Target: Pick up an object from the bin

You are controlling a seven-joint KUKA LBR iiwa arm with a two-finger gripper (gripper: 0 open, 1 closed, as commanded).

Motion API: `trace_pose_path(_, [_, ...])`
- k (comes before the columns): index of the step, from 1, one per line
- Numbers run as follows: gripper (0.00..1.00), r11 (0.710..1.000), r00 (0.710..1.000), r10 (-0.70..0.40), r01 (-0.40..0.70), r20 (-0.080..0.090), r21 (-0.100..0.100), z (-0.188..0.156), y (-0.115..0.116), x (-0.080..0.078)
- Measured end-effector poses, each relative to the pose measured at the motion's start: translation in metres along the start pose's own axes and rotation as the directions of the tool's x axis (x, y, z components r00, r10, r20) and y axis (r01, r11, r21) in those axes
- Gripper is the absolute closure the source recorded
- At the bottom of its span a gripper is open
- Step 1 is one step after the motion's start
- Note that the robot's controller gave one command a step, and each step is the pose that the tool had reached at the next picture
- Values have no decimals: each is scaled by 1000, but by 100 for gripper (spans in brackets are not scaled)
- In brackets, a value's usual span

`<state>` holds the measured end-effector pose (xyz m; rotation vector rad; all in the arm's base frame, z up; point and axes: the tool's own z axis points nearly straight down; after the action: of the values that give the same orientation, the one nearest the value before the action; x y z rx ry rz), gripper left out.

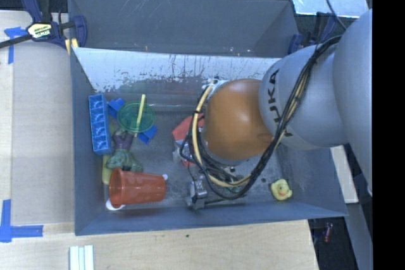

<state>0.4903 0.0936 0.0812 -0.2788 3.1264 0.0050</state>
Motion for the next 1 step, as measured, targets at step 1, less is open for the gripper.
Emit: trace_pose_path(1, [0,1000,1000,15,-15,4,1,7,-13,-7])
